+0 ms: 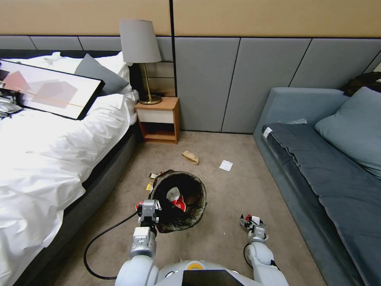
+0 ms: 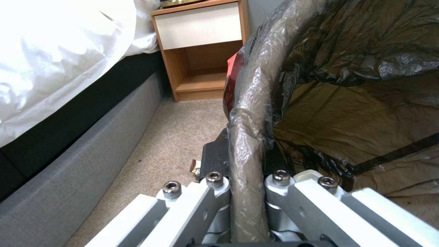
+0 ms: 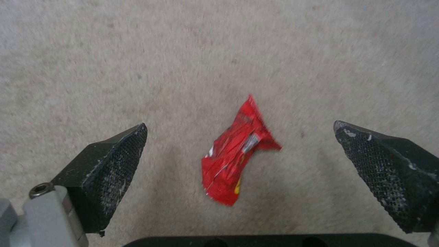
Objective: Pick up the trash bin, then pick up the garbage from the floor and place it into the trash bin.
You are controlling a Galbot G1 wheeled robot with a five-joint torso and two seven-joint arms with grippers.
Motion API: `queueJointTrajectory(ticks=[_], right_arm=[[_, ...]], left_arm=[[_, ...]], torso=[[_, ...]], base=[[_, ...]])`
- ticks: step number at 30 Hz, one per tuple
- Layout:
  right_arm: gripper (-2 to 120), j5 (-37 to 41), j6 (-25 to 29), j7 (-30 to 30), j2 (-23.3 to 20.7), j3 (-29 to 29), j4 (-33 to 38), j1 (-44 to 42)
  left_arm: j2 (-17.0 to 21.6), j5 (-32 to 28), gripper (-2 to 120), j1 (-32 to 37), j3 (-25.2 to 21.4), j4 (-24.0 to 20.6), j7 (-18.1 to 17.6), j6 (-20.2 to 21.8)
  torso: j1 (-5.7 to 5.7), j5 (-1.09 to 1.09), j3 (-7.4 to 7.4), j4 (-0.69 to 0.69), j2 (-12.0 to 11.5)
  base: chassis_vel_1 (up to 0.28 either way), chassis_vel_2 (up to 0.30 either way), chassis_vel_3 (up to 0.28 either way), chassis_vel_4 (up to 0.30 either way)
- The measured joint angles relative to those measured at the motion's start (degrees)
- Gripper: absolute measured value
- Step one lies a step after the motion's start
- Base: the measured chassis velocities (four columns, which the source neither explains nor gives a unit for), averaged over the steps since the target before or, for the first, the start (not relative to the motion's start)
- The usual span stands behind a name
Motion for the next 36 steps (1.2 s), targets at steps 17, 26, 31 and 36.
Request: queueJointTrajectory(ticks=[17, 26, 31, 36], right_arm=[[100, 1.91, 1.54, -0.23, 0.22, -0.66, -8.72, 3.82], [96, 1.42, 3.23, -1.68, -0.17, -0.51, -12.38, 6.25], [86, 1.21, 3.46, -1.97, -0.28, -0.6, -12.9, 6.62], [73, 1.09, 3.91, -2.01, -0.16, -0.53, -13.29, 6.5]], left_arm=[[0.11, 0.52, 2, 0.39, 0.22, 0.02, -0.1, -0.07], [0.06, 0.95, 2, 0.69, 0.44, 0.02, -0.11, -0.23], [-0.06, 1.0, 2, 0.63, 0.54, 0.13, -0.14, -0.26], [-0.05, 1.0, 2, 0.54, 0.53, 0.22, -0.17, -0.29]], torso=[[0.0, -0.06, -0.01, -0.02, 0.01], [0.0, -0.04, -0.01, -0.01, 0.01], [0.0, -0.01, -0.01, 0.02, 0.01], [-0.01, 0.01, -0.01, 0.04, 0.02]], base=[[0.0, 0.0, 0.0, 0.0], [0.0, 0.0, 0.0, 0.0], [0.0, 0.0, 0.0, 0.0], [0.0, 0.0, 0.0, 0.0]])
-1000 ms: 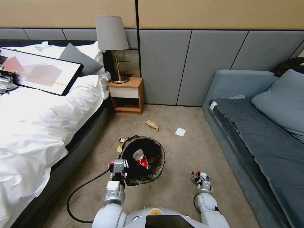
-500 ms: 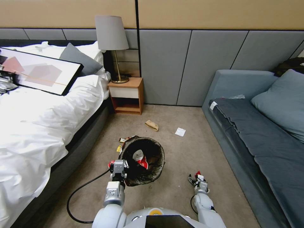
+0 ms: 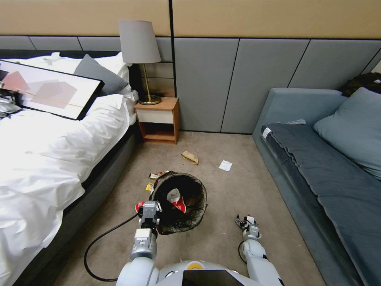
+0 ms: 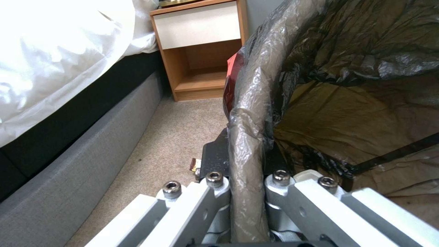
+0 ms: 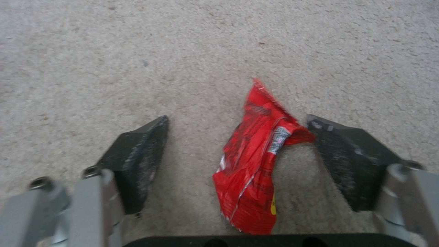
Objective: Pick up the trash bin, then pick up the garbage from the floor and place it into the trash bin.
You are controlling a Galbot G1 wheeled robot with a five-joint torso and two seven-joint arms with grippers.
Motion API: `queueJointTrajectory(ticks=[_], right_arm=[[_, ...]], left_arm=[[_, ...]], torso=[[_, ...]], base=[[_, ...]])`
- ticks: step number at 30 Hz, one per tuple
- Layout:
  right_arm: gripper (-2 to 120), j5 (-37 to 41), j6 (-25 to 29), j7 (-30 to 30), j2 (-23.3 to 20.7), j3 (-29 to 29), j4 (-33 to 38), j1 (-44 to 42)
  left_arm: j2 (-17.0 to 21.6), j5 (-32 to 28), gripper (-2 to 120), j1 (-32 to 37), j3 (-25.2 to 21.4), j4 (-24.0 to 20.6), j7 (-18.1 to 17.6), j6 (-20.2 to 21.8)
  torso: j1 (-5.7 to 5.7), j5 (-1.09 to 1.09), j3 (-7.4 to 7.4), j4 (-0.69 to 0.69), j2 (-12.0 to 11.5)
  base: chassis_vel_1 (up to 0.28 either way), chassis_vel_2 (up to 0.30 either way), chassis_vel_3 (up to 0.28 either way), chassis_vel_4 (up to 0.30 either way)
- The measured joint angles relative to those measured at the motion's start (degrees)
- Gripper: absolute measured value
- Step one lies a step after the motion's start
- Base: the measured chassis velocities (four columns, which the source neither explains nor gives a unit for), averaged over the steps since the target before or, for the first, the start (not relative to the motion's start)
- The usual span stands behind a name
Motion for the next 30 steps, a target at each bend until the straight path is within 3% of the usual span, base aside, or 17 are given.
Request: queueJointTrajectory(ticks=[8, 12, 20, 24, 30], right_arm=[[55, -0.13, 0.27, -0.06, 0.55, 0.63, 1.16, -1.76], [34, -0.09, 0.22, 0.01, 1.18, 1.11, 4.1, -4.4], [9, -0.1, 0.2, 0.06, 1.18, 1.64, 4.48, -4.82], [1, -0.09, -0.05, 0.2, 1.02, 1.87, 4.8, -4.96], [0, -0.07, -0.06, 0.29, 0.9, 1.89, 4.84, -4.96]], left_arm=[[0.05, -0.06, 2, -0.11, 0.0, 0.17, -0.15, -0.06], [0.05, -0.12, 2, -0.19, 0.14, 0.34, -0.27, -0.11], [0.17, -0.26, 2, -0.2, 0.18, 0.2, -0.35, -0.13], [0.22, -0.33, 2, -0.19, 0.17, 0.06, -0.43, -0.13], [0.27, -0.35, 2, -0.15, 0.18, -0.1, -0.44, -0.13]], torso=[[0.0, 0.03, 0.0, 0.05, 0.0], [0.0, 0.01, 0.01, -0.02, -0.01], [0.0, 0.04, 0.01, -0.02, -0.01], [0.01, -0.02, 0.02, -0.06, -0.02], [0.01, 0.0, 0.02, -0.06, -0.02]], base=[[0.0, 0.0, 0.0, 0.0], [0.0, 0.0, 0.0, 0.0], [0.0, 0.0, 0.0, 0.0], [0.0, 0.0, 0.0, 0.0], [0.0, 0.0, 0.0, 0.0]])
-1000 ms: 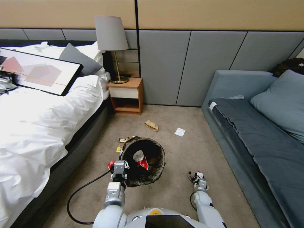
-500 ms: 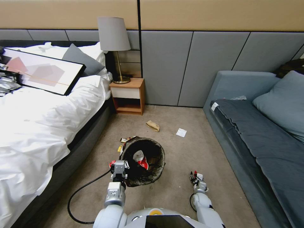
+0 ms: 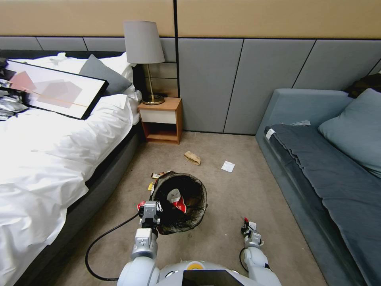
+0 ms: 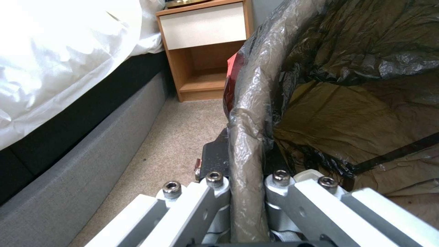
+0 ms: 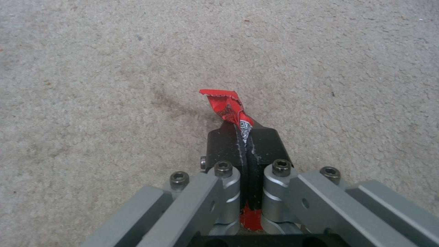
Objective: Pick up the trash bin, then pick up the garbage from the floor and place it into the trash bin.
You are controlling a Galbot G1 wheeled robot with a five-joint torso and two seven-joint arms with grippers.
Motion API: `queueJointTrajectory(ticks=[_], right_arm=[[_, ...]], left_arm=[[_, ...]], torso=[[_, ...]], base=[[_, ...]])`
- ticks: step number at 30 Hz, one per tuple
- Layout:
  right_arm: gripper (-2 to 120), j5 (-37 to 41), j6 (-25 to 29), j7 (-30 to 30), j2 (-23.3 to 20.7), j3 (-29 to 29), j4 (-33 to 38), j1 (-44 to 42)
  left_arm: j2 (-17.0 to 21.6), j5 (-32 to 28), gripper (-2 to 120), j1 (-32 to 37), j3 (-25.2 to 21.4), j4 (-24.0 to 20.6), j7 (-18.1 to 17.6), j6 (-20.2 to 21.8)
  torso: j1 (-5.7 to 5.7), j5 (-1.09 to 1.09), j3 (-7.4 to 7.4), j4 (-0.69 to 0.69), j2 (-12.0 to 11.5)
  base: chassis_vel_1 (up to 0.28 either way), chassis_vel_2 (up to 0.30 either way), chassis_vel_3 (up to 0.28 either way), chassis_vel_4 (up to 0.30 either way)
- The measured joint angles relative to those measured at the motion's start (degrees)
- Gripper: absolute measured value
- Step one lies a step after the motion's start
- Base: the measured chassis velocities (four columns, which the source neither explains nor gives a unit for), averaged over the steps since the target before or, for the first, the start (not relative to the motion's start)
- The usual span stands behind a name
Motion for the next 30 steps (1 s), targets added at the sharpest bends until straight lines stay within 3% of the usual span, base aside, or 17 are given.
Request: queueJointTrajectory(ticks=[7, 12, 14, 18, 20, 21, 24, 30], right_arm=[[0, 0.04, -0.04, 0.19, -0.14, -0.02, 0.74, 0.03], [0, 0.03, 0.62, 0.56, -0.12, -0.54, 5.88, -2.05], [0, 0.07, 1.53, 0.4, -0.08, -0.9, 7.67, -2.57], [0, 0.09, 7.36, -2.4, 0.45, -3.07, 17.57, -5.46], [0, -0.17, 9.97, -4.89, 0.61, -4.72, 26.85, -7.79], [0, -0.17, 9.97, -4.89, 0.61, -4.72, 26.85, -7.79], [0, -1.29, 14.0, -10.39, 0.69, -7.47, 39.34, -10.3], [0, -2.61, 19.78, -21.09, -0.41, -11.58, 50.27, -11.93]], left_arm=[[0.04, 0.0, 2, 0.1, -0.01, -0.12, -0.01, 0.0], [0.07, 0.16, 2, 0.09, 0.27, 0.06, -0.01, 0.0], [0.1, 0.29, 2, 0.1, 0.46, 0.15, 0.03, 0.0], [0.15, 0.73, 2, 0.04, 1.38, 0.62, 0.23, 0.0], [0.15, 0.86, 2, -0.01, 1.69, 0.91, 0.28, 0.0], [0.15, 0.86, 2, -0.01, 1.69, 0.91, 0.28, 0.0], [0.17, 0.86, 2, -0.08, 1.9, 0.97, 0.41, 0.0], [0.24, 0.82, 2, -0.19, 2.07, 1.1, 0.51, 0.0]], torso=[[0.0, 0.01, 0.0, 0.01, -0.01], [0.01, 0.0, 0.02, -0.12, -0.02], [0.01, -0.01, 0.02, -0.06, -0.01], [0.0, 0.0, 0.01, -0.01, -0.01], [0.01, -0.01, 0.01, 0.0, -0.01], [0.01, -0.01, 0.01, 0.0, -0.01], [0.01, -0.02, 0.0, 0.01, -0.01], [0.0, -0.01, 0.0, 0.02, -0.01]], base=[[0.0, 0.0, 0.0, 0.0], [0.0, 0.0, 0.0, 0.0], [0.0, 0.0, 0.0, 0.0], [0.0, 0.0, 0.0, 0.0], [0.0, 0.0, 0.0, 0.0], [0.0, 0.0, 0.0, 0.0], [0.0, 0.0, 0.0, 0.0], [0.0, 0.0, 0.0, 0.0]])
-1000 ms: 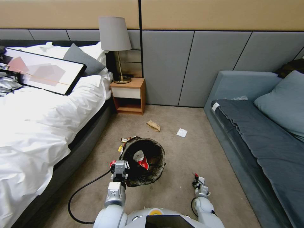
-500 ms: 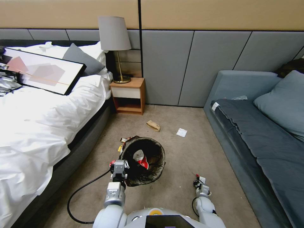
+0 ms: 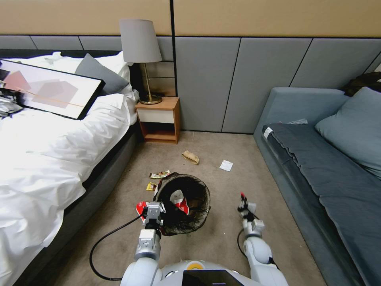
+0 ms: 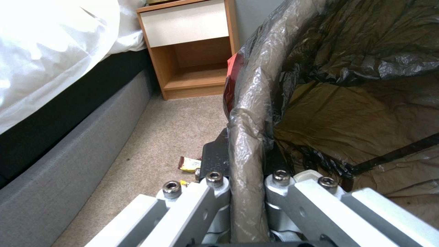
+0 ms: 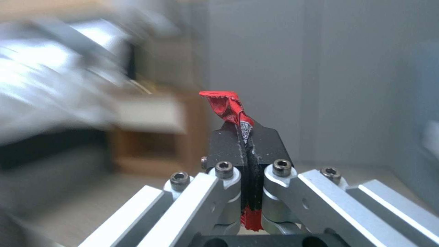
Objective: Pick up the trash bin, then pick up the garbage from the floor and place it into the trash bin.
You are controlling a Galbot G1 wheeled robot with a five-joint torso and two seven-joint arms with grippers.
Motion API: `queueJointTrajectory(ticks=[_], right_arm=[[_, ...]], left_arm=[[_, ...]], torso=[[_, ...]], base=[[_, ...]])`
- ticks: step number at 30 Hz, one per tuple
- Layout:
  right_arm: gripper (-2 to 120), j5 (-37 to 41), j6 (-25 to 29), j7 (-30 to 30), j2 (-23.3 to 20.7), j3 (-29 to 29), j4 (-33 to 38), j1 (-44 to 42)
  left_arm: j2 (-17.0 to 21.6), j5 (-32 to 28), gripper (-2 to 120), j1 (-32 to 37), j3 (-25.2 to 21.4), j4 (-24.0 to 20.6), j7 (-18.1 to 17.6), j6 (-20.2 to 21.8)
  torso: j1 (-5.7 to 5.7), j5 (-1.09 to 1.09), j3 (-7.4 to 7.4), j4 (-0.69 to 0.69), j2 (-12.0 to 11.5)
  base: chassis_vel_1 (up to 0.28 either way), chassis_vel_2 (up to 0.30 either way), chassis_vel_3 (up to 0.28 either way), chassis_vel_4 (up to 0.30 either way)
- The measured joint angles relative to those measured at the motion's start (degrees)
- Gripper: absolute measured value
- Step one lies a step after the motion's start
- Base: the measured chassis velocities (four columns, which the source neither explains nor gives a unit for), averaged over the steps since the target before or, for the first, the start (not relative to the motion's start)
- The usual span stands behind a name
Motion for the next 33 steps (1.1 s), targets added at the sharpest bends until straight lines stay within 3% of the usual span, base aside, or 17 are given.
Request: queueJointTrajectory(ticks=[4, 5, 6, 9, 18, 33], right_arm=[[0, -0.03, 0.9, -2.53, -0.45, -0.84, 1.95, -0.17], [0, 0.48, 1.78, -9.25, -1.99, -2.94, 5.72, -0.79], [0, 0.7, 1.7, -12.07, -2.94, -3.94, 7.02, -1.17], [0, 1.31, 1.13, -15.58, -4.93, -7.37, 9.05, -2.35], [0, 0.58, 0.89, -17.15, -6.75, -13.2, 8.46, -6.04], [0, -2.38, 2.88, -16.71, -5.98, -15.35, 2.73, -6.78]], left_arm=[[0.01, -0.03, 2, 0.0, 0.03, 0.0, 0.02, 0.0], [0.07, -0.05, 2, 0.02, 0.01, 0.01, 0.06, 0.01], [0.12, -0.07, 2, 0.02, 0.01, 0.01, 0.07, 0.01], [0.14, -0.11, 2, -0.03, 0.04, 0.03, 0.1, 0.01], [0.17, -0.14, 2, -0.11, 0.23, 0.04, 0.11, 0.04], [0.21, -0.2, 2, -0.27, 0.48, 0.02, 0.15, 0.08]], torso=[[0.0, 0.0, 0.0, 0.0, 0.0], [0.0, -0.01, 0.0, 0.01, 0.0], [0.0, 0.01, 0.0, 0.0, 0.0], [-0.01, 0.0, -0.01, 0.01, 0.0], [-0.01, 0.01, -0.01, 0.0, 0.01], [-0.01, 0.01, -0.01, 0.0, 0.01]], base=[[0.0, 0.0, 0.0, 0.0], [0.0, 0.0, 0.0, 0.0], [0.0, 0.0, 0.0, 0.0], [0.0, 0.0, 0.0, 0.0], [0.0, 0.0, 0.0, 0.0], [0.0, 0.0, 0.0, 0.0]])
